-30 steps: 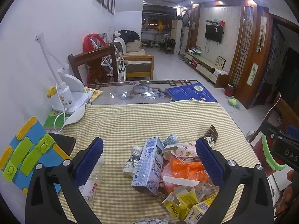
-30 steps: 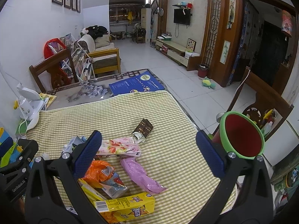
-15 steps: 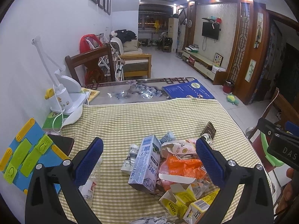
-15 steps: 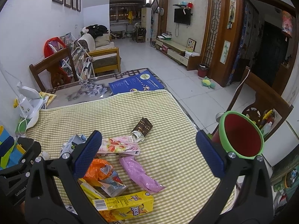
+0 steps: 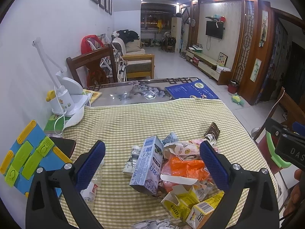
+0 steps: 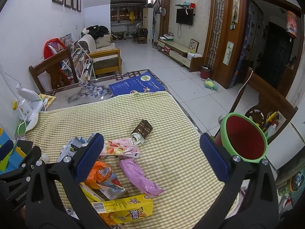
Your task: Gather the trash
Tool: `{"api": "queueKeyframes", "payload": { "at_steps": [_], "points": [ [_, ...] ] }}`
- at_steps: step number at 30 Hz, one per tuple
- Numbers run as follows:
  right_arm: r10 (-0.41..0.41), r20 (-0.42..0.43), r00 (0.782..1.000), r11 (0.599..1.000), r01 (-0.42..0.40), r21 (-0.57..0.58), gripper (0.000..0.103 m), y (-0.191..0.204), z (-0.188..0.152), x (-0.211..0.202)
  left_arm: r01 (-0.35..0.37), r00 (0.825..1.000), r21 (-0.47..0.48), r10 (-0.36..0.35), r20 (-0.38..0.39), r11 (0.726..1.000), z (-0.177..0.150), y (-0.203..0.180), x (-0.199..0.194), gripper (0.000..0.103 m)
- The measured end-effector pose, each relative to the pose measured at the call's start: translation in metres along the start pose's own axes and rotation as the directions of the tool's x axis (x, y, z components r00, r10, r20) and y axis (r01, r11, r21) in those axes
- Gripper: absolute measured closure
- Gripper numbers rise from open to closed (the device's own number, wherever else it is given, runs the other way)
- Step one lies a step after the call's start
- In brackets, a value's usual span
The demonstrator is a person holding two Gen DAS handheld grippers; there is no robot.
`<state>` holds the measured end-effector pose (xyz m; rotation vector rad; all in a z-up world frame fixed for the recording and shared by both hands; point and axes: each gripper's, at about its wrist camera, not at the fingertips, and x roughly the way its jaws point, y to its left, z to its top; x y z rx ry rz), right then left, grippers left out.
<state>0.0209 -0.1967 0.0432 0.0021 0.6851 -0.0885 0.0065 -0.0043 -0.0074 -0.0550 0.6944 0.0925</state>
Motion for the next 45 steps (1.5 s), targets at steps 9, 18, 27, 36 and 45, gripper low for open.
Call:
{"api": "queueKeyframes", "payload": {
  "at_steps": [9, 18, 27, 36, 45],
  "points": [
    [0.002, -0.004, 1.000, 1.000, -0.002, 0.000, 0.004, -0.003, 0.000, -0.001, -0.002, 1.000, 0.003, 0.002, -0.007, 1.000, 0.000, 0.002, -0.001, 0.008],
    [-0.001, -0.006, 1.000, 1.000, 0.001, -0.019, 0.004, 0.002, -0.004, -0.003, -0.007, 1.000, 0.004, 0.007, -0.007, 1.000, -0.002, -0.001, -0.003, 0.008],
    [-0.001, -0.021, 1.000, 1.000, 0.001, -0.009, 0.004, 0.001, -0.008, 0.000, -0.004, 1.000, 0.009, 0.004, -0.006, 1.000, -0.004, 0.000, -0.004, 0.008],
    [0.001, -0.022, 1.000, 1.000, -0.001, -0.018, 0.004, -0.001, -0.011, 0.001, -0.006, 1.000, 0.011, 0.006, -0.007, 1.000, -0.006, -0.002, -0.004, 0.008],
    [0.006, -0.031, 1.000, 0.999, -0.007, -0.032, 0.004, 0.004, -0.013, 0.005, -0.004, 1.000, 0.025, 0.004, -0.001, 1.000, -0.006, 0.004, -0.003, 0.008]
  ]
}}
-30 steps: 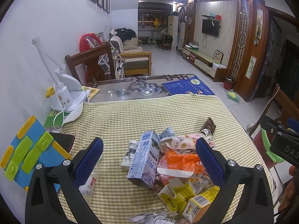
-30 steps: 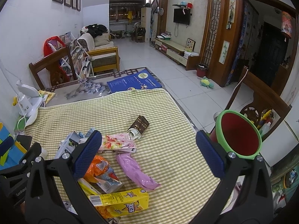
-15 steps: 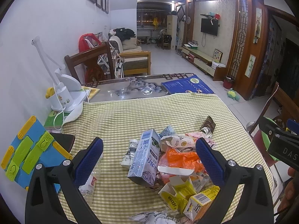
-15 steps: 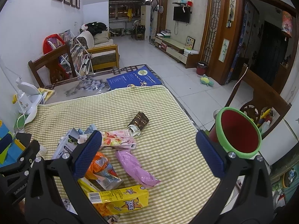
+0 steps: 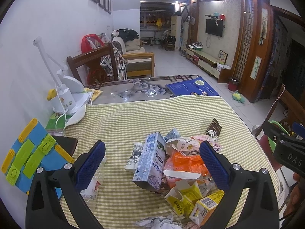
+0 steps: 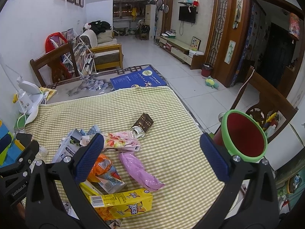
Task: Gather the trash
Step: 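Grasp the clear plastic bottle with the left tool while the right tool grasps the yellow box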
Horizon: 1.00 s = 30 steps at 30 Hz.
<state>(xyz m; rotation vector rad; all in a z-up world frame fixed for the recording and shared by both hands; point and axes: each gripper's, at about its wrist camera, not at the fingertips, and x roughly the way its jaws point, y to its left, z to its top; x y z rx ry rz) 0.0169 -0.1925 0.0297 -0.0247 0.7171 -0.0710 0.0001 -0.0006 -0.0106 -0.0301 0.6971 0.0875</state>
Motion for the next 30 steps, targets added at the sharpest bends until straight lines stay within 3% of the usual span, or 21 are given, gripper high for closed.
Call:
{"api": "queueKeyframes", "payload": {
  "at_steps": [3, 5, 9, 12, 16, 20, 23, 27, 28, 30],
  "points": [
    [0.048, 0.001, 0.999, 0.999, -0.048, -0.016, 0.004, 0.003, -0.002, 0.001, -0.022, 1.000, 0.062, 0.023, -0.008, 0.998, -0.005, 0.015, 0.010, 0.008],
    [0.114, -0.031, 0.993, 0.993, -0.115, -0.028, 0.004, 0.007, -0.007, 0.005, -0.032, 0.996, 0.068, 0.038, -0.077, 0.997, -0.013, 0.035, 0.028, 0.008],
    [0.206, -0.099, 0.974, 0.977, -0.211, -0.042, 0.003, 0.015, -0.019, 0.015, -0.126, 0.962, 0.028, 0.129, -0.240, 0.992, -0.047, 0.095, 0.068, 0.009],
    [0.314, -0.162, 0.936, 0.946, -0.323, -0.037, 0.003, 0.026, -0.028, 0.026, -0.138, 0.936, 0.003, 0.132, -0.325, 0.990, -0.068, 0.123, 0.088, 0.010],
    [0.433, -0.267, 0.861, 0.892, -0.451, -0.008, 0.003, 0.045, -0.047, 0.041, -0.122, 0.908, 0.014, 0.117, -0.403, 0.992, -0.089, 0.136, 0.112, 0.014],
    [0.462, -0.335, 0.821, 0.866, -0.499, -0.027, 0.004, 0.062, -0.064, 0.048, -0.120, 0.880, -0.015, 0.100, -0.464, 0.993, -0.102, 0.145, 0.138, 0.019],
    [0.466, -0.389, 0.795, 0.853, -0.520, -0.040, 0.004, 0.074, -0.073, 0.057, -0.119, 0.876, -0.042, 0.085, -0.475, 0.992, -0.101, 0.145, 0.147, 0.020],
    [0.455, -0.432, 0.779, 0.833, -0.544, -0.101, 0.004, 0.096, -0.083, 0.063, -0.110, 0.881, -0.017, 0.090, -0.464, 0.994, -0.094, 0.137, 0.159, 0.021],
    [0.443, -0.446, 0.778, 0.830, -0.544, -0.124, 0.004, 0.103, -0.086, 0.067, -0.104, 0.880, -0.013, 0.086, -0.467, 0.994, -0.094, 0.136, 0.163, 0.022],
    [0.421, -0.478, 0.771, 0.818, -0.550, -0.166, 0.009, 0.115, -0.093, 0.073, -0.104, 0.874, -0.003, 0.090, -0.477, 0.995, -0.093, 0.132, 0.169, 0.035]
  ]
}}
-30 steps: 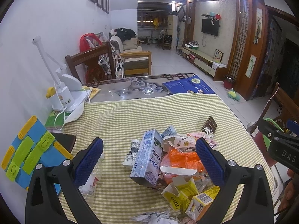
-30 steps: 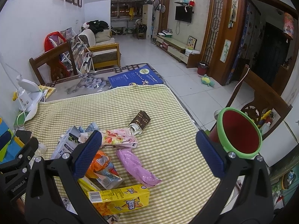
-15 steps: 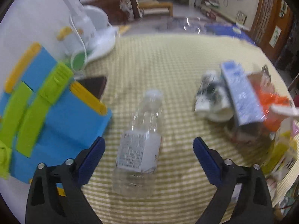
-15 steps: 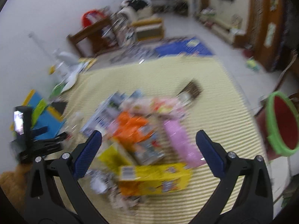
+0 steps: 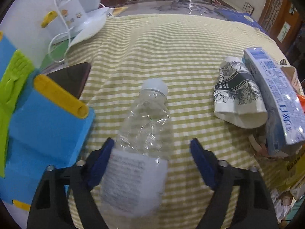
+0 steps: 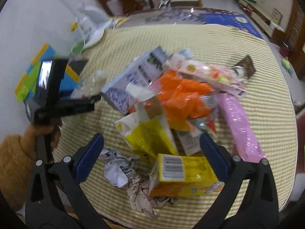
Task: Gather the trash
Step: 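Grasp the clear plastic bottle with the left tool while the right tool grasps the yellow box, then carry the bottle and yellow box to the red bucket and release both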
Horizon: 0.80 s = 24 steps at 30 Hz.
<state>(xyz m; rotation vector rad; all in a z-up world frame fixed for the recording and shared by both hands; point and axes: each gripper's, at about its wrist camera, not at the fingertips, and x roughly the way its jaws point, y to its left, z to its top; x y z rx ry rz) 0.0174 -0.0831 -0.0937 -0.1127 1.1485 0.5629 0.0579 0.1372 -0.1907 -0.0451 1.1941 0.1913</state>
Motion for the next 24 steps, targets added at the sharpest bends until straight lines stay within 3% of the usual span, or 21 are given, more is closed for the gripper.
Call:
{"api": "queueKeyframes", "payload": {
  "at_steps": [2, 3, 8, 10, 12, 17, 21, 24],
  "points": [
    [-0.023, -0.039, 0.999, 0.999, 0.021, -0.040, 0.030, 0.006, 0.000, 0.015, 0.003, 1.000, -0.014, -0.003, -0.006, 1.000, 0.003, 0.001, 0.004, 0.047],
    [-0.049, -0.060, 0.997, 0.997, 0.045, -0.059, 0.037, 0.008, 0.000, 0.023, 0.013, 1.000, -0.031, -0.013, -0.004, 0.999, 0.004, 0.003, 0.005, 0.047],
    [-0.123, -0.020, 0.992, 0.990, 0.121, -0.075, 0.048, -0.004, 0.015, 0.033, 0.045, 0.998, -0.096, -0.041, 0.038, 0.994, 0.008, 0.014, -0.004, 0.048],
    [-0.148, -0.002, 0.989, 0.987, 0.147, -0.060, 0.049, -0.016, 0.027, 0.036, 0.054, 0.996, -0.104, -0.047, 0.070, 0.993, 0.010, 0.014, -0.012, 0.048],
    [-0.120, 0.008, 0.993, 0.992, 0.121, -0.022, 0.051, -0.027, 0.038, 0.032, 0.066, 0.993, -0.108, -0.054, 0.108, 0.992, 0.013, 0.012, -0.025, 0.048],
    [-0.051, 0.139, 0.989, 0.999, 0.048, 0.020, 0.051, -0.029, 0.052, -0.011, 0.109, 0.970, -0.134, -0.076, 0.229, 0.985, 0.023, 0.004, -0.065, 0.048],
    [-0.035, 0.251, 0.967, 0.997, 0.016, 0.076, 0.051, -0.033, 0.051, -0.051, 0.153, 0.941, -0.106, -0.112, 0.320, 0.983, 0.034, -0.011, -0.098, 0.048],
    [-0.071, 0.325, 0.943, 0.992, 0.031, 0.124, 0.050, -0.043, 0.047, -0.079, 0.189, 0.920, -0.068, -0.153, 0.360, 0.980, 0.029, -0.031, -0.122, 0.048]
  ]
}}
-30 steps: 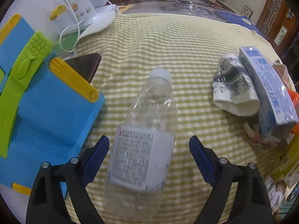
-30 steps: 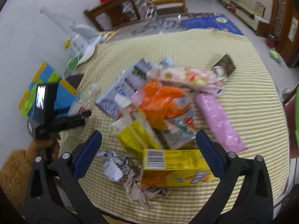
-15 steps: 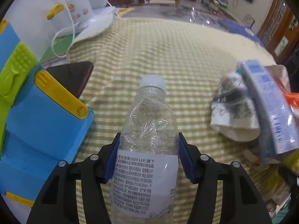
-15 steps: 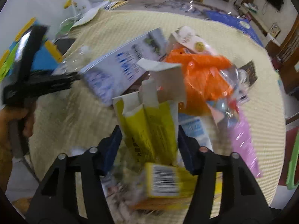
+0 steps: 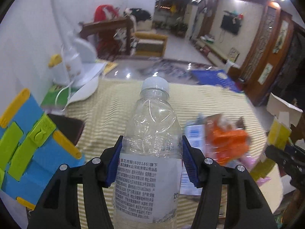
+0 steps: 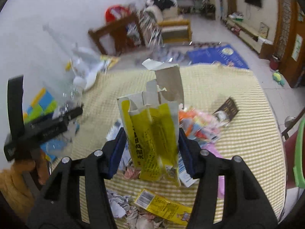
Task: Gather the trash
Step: 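Carry the bottle and yellow box to the red bucket and release both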
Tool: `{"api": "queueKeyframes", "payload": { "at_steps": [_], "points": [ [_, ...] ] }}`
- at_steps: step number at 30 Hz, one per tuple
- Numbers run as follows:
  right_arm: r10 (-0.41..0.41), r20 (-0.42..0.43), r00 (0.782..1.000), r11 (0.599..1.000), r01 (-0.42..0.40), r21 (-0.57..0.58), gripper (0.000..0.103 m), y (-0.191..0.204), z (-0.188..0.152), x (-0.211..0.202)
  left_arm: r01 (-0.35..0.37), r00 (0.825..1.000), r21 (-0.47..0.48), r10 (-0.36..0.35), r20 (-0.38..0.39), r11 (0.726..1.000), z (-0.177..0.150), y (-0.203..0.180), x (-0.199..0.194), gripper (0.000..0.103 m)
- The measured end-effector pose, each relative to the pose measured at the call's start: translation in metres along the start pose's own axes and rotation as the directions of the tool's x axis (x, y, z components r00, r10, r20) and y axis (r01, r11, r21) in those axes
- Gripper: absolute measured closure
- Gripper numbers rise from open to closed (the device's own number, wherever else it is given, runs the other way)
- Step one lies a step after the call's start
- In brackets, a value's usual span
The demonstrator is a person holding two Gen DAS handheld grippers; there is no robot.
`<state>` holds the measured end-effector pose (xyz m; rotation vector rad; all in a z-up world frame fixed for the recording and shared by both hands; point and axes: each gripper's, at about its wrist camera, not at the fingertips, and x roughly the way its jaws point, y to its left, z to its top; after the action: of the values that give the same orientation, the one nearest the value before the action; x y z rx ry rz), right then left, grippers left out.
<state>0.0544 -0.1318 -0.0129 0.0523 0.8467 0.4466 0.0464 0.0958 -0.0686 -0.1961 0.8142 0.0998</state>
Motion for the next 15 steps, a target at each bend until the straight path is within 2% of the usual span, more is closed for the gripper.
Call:
{"api": "queueKeyframes", "payload": {
  "at_steps": [7, 15],
  "points": [
    [-0.096, 0.093, 0.991, 0.992, 0.088, 0.090, 0.050, -0.045, 0.001, -0.041, 0.096, 0.995, 0.074, -0.099, 0.030, 0.993, -0.001, -0.065, -0.027, 0.048],
    [-0.178, 0.118, 0.977, 0.974, 0.158, 0.165, 0.049, -0.126, -0.012, -0.073, 0.160, 0.986, 0.128, -0.164, 0.018, 0.979, -0.010, -0.149, -0.032, 0.048]
  ]
}}
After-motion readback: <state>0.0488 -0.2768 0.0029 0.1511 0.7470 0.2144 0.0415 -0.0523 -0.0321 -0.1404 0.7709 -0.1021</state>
